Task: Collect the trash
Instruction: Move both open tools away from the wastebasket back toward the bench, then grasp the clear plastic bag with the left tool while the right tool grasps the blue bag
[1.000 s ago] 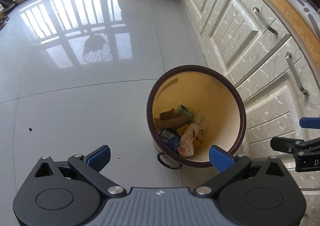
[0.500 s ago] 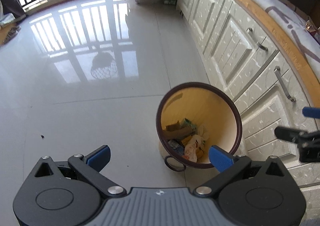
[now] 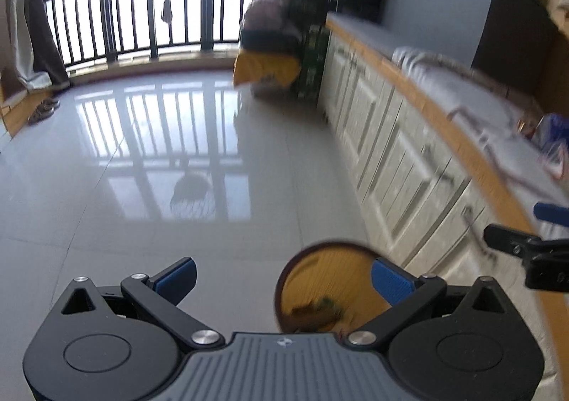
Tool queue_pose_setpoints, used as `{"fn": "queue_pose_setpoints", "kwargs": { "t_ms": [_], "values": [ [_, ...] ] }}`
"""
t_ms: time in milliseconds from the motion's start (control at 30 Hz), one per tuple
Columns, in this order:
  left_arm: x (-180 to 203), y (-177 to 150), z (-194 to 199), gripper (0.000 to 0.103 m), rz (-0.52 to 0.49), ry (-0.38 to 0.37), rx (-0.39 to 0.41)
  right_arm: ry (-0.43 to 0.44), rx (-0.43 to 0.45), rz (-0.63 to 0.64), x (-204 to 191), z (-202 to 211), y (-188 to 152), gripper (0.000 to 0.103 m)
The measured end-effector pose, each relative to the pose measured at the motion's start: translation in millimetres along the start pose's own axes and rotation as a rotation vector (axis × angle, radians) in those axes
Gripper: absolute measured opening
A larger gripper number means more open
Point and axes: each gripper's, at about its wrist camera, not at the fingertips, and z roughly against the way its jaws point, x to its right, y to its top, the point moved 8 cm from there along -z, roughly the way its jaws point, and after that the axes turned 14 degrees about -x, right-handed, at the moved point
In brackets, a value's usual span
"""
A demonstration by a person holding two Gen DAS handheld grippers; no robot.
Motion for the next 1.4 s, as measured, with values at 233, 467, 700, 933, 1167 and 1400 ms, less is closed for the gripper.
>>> {"fn": "queue_pose_setpoints", "kwargs": {
  "t_ms": [233,467,700,933,1167,1400],
  "values": [
    [30.1,27.0,23.1,0.103,0.006,-0.049,0.139,-0.049,0.142,-0.061,23.7,31.7,19.4,0.103],
    [76.2,58.1,48.2,0.103,-0.027,-0.105,0.277,-0.076,0.245,-0.138,71.1,62.8,40.9,0.103],
    [145.3,84.6,54.4,0.103,-0.114,-0.182,0.338,-0.125,0.306,-0.180,132.2,89.5,48.1,0.103],
    [226.3,95.8,49.1,0.103,-0.206,-0.264,0.348,-0.210,0.306,-0.199,205.4,97.8,44.0,0.103],
    [301.3,104.0,36.0,0.103,-0.244,-0.382,0.315,-0.322,0.237,-0.157,269.4,94.1,31.8,0.103],
    [354.6,89.5,-11.2,0.103,-0.232,-0.565,0.168,-0.344,0.164,-0.070,302.7,75.0,27.0,0.097]
  ]
}}
